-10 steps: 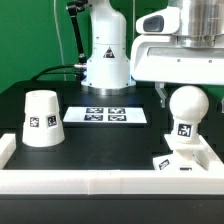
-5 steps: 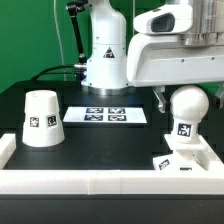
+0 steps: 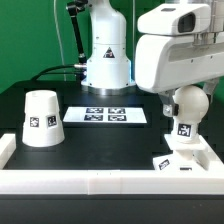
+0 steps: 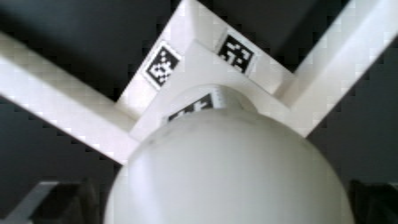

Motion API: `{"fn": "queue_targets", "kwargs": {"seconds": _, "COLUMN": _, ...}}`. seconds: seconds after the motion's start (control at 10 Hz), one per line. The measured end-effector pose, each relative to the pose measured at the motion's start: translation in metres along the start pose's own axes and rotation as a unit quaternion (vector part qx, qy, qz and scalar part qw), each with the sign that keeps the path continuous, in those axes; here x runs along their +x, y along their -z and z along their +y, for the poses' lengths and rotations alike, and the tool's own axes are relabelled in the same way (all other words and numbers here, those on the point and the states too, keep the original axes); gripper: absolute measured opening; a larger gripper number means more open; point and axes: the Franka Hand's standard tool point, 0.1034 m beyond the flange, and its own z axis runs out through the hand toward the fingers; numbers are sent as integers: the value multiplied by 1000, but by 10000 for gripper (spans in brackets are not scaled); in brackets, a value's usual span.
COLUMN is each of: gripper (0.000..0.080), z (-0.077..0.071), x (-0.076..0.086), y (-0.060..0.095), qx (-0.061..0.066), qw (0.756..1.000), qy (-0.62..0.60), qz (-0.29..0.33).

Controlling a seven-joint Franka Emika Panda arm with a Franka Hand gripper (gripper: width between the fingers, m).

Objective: Assemble lamp

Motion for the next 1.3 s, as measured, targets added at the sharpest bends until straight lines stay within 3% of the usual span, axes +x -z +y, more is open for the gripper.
{"fn": "queue_targets", "kwargs": {"seconds": 0.5, "gripper": 698, "z": 5, "x": -3, "y": -2, "qx": -12, "qw": 989, "qy": 148, "qz": -14}}
{"fn": "queue_targets", "kwargs": {"seconds": 0.7, "gripper": 698, "z": 6, "x": -4, "y": -3, "qx": -12, "qw": 989, "qy": 146, "qz": -14}}
{"fn": "queue_targets", "kwargs": {"seconds": 0.8, "gripper": 571, "z": 6, "x": -5, "y": -3, "qx": -12, "qw": 989, "qy": 146, "qz": -14}}
{"fn": "queue_targets", "kwargs": {"seconds": 1.1, "gripper": 576, "z": 6, "x": -5, "y": -3, "qx": -12, "qw": 992, "qy": 122, "qz": -14}}
{"fn": "queue_targets", "kwargs": {"seconds": 1.3, "gripper": 576, "z": 5, "x": -5, "y": -3, "qx": -13, "qw": 1000, "qy": 2, "qz": -12}}
